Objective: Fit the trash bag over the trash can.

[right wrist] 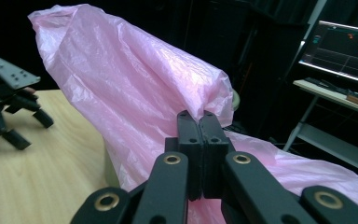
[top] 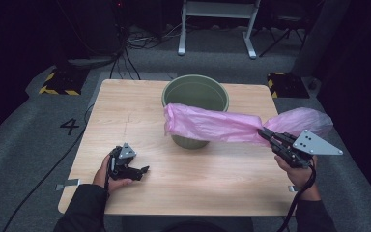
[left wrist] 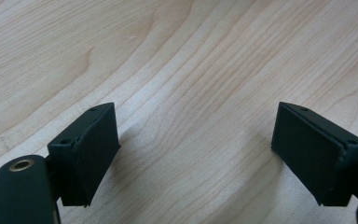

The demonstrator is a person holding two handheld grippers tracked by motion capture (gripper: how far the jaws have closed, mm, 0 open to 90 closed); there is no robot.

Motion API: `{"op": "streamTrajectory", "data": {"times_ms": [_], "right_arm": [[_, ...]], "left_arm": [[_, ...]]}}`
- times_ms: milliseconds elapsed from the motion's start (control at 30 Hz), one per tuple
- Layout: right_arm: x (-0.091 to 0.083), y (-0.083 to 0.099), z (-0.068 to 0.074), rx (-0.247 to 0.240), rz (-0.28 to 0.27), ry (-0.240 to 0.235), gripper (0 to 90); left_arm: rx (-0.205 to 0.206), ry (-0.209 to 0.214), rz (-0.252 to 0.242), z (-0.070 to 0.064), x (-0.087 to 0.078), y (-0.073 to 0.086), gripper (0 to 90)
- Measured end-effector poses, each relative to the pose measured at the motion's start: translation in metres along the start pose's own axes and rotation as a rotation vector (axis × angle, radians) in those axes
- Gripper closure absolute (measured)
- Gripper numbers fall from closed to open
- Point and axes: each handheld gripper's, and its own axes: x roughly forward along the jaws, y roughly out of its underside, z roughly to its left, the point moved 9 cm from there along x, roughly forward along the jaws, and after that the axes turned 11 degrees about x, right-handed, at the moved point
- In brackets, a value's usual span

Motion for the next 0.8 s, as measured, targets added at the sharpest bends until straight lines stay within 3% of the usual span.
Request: {"op": "streamTrajectory", "data": {"times_ms": [233,300,467,567,600,800], "right_arm": [[0.007,-0.011,-0.025,0.003,-0.001,0.081,90.0],[0.008,-0.013,-0.033,0.017,0.004,0.104,90.0],[0.013,-0.014,-0.048,-0.001,0.032,0.177,90.0],[0.015,-0.012,-0.053,-0.01,0.059,0.193,90.0],[0.016,-0.011,-0.054,-0.014,0.07,0.201,90.0],[0.018,-0.016,-0.058,-0.064,0.116,0.246,90.0]], "left_arm": [[0.007,-0.017,0.01,0.003,-0.004,0.0,17.1],[0.003,-0.009,-0.008,0.003,-0.006,-0.003,17.1],[0.015,-0.017,-0.047,0.001,-0.014,-0.013,18.0],[0.03,-0.027,-0.102,0.001,-0.026,-0.028,18.2],[0.052,-0.039,-0.122,0.001,-0.033,-0.035,18.3],[0.09,-0.061,-0.293,-0.002,-0.076,-0.087,18.2]]}}
